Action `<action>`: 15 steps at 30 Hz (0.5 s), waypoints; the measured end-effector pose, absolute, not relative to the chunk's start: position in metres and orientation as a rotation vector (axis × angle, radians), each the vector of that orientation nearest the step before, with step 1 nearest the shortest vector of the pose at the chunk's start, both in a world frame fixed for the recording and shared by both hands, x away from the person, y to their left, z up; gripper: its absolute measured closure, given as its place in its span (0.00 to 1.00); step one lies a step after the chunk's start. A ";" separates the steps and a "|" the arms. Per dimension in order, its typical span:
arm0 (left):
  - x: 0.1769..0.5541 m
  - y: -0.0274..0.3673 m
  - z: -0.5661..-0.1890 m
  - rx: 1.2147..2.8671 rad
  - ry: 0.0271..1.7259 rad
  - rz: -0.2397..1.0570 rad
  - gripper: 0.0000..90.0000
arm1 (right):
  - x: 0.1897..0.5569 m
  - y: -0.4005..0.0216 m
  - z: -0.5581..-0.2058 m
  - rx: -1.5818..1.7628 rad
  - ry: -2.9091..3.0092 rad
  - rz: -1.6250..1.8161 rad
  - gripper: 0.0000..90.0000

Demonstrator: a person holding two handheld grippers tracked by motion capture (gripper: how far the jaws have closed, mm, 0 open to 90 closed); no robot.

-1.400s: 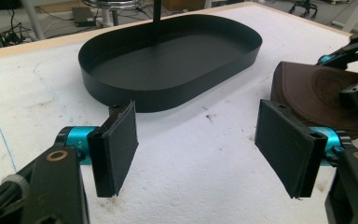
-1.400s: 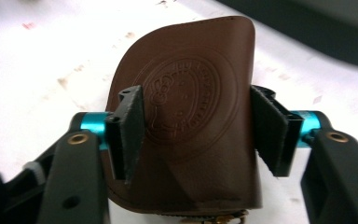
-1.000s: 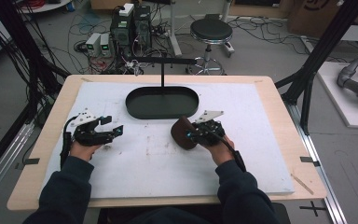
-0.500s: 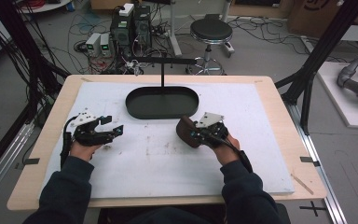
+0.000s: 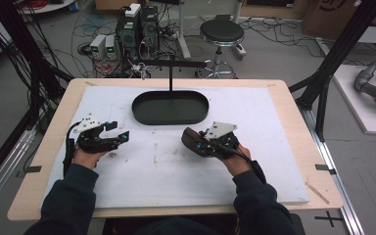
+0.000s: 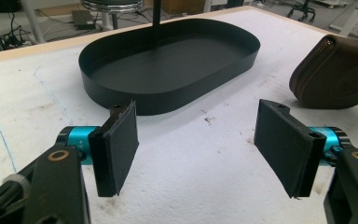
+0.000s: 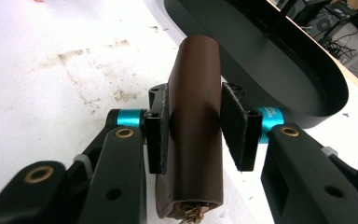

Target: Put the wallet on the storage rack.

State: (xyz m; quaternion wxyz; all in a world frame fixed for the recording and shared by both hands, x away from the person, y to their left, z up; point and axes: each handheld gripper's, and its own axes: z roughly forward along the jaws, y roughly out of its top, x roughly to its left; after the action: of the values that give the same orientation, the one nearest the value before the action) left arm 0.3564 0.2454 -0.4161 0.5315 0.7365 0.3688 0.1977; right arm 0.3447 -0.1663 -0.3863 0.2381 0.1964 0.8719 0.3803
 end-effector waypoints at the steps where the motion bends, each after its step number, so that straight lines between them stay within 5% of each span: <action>1: 0.356 0.245 -0.416 1.757 0.880 0.471 0.34 | 0.344 -0.166 -0.386 0.542 2.391 1.045 0.71; 15: 0.357 0.246 -0.416 1.753 0.890 0.465 0.34 | 0.347 -0.172 -0.386 0.582 2.356 1.068 0.64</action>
State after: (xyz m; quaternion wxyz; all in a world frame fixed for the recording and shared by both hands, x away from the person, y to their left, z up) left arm 0.3566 0.2463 -0.4165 0.5317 0.7350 0.3729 0.1949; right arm 0.3470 -0.1716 -0.3863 0.2425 0.2131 0.8620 0.3908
